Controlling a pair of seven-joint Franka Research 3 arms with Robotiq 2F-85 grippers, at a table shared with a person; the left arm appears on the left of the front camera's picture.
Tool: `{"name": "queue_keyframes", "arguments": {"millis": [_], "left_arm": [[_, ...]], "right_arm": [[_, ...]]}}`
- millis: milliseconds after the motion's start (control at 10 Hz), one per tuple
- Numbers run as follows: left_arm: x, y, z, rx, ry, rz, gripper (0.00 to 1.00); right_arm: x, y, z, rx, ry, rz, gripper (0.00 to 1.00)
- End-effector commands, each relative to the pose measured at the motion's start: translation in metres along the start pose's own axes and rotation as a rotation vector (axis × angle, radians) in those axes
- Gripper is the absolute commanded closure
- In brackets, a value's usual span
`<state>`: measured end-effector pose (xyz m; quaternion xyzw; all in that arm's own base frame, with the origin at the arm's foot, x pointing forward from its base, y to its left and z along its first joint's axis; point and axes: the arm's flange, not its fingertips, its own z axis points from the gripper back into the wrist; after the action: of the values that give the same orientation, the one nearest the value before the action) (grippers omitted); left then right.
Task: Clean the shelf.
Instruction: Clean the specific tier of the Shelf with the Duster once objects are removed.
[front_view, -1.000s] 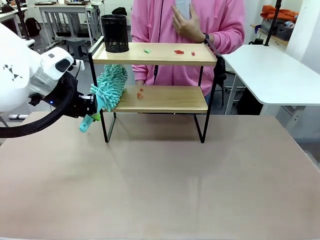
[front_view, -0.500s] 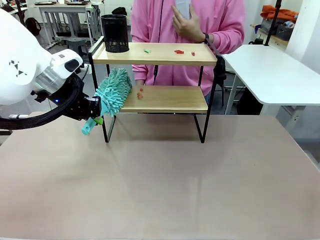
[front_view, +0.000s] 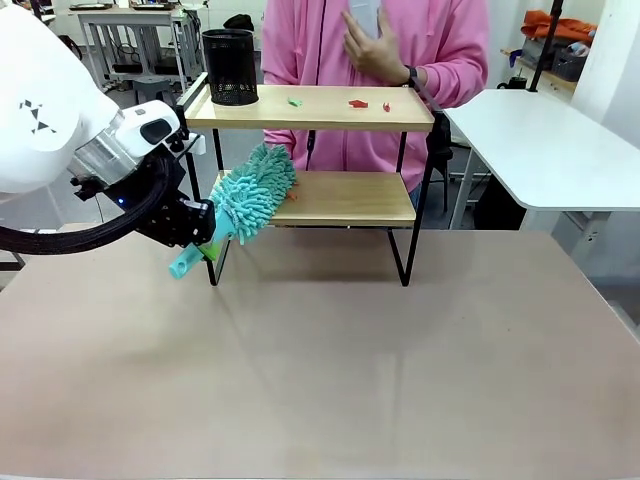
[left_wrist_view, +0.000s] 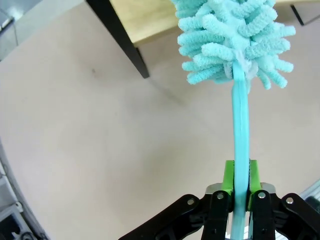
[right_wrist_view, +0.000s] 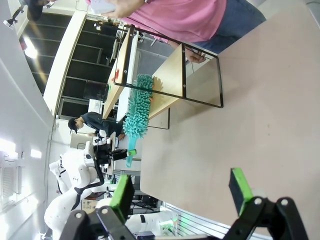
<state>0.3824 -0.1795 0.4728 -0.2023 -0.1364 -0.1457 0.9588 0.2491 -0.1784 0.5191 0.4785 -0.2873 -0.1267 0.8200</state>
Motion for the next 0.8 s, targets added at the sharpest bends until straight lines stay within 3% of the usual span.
{"name": "queue_keyframes", "arguments": {"millis": [0,300,700], "left_arm": [[0.004,0.010,0.000,-0.043,0.111,-0.100,0.87],[-0.009,0.013,0.010,-0.188,0.294,-0.290,0.87],[-0.036,0.009,0.025,-0.360,0.674,-0.621,0.87]], "right_arm": [[0.002,0.001,-0.001,0.020,-0.010,0.024,0.00],[0.002,0.001,-0.001,0.020,-0.010,0.024,0.00],[0.002,0.001,-0.001,0.020,-0.010,0.024,0.00]]}}
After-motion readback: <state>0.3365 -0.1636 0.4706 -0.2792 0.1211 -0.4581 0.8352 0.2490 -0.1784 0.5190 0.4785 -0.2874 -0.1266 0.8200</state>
